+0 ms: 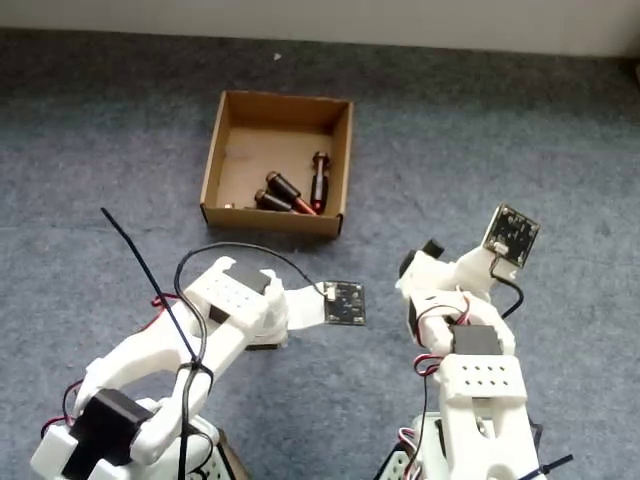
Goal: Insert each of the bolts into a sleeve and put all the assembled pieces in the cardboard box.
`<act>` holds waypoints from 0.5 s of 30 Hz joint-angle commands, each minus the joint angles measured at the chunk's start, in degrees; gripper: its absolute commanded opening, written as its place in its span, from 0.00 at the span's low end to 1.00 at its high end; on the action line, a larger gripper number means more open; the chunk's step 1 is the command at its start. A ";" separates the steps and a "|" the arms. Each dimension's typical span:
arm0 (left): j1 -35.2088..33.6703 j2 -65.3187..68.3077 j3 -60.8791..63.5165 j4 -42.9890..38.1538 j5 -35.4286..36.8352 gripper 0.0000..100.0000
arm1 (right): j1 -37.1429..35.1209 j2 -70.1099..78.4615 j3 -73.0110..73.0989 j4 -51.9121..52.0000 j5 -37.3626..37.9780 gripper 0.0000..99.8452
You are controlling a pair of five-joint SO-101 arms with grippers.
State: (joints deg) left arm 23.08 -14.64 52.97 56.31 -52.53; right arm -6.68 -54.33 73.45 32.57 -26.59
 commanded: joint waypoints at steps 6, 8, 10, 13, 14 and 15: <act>0.40 -0.40 -8.75 5.71 6.95 0.01 | 0.40 -1.80 -0.57 -1.27 -0.09 0.00; 0.40 -2.68 -10.15 7.47 9.41 0.01 | 0.48 -1.80 -0.57 -1.27 -0.09 0.00; 0.40 -6.90 -10.07 8.00 11.60 0.01 | 0.48 -1.80 -0.57 -1.10 -0.09 0.00; 0.40 -15.34 -8.92 7.91 15.47 0.01 | 0.31 -1.80 -0.57 -1.01 0.00 0.00; 0.40 -18.51 -8.13 7.82 17.14 0.01 | 0.22 -1.80 -0.57 -1.01 0.88 0.00; 0.40 -21.67 -7.25 7.74 19.16 0.01 | 0.22 -1.89 -0.57 -1.01 2.81 0.00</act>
State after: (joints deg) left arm 23.25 -24.40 45.58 63.78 -39.16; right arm -6.68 -54.33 73.45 32.57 -26.59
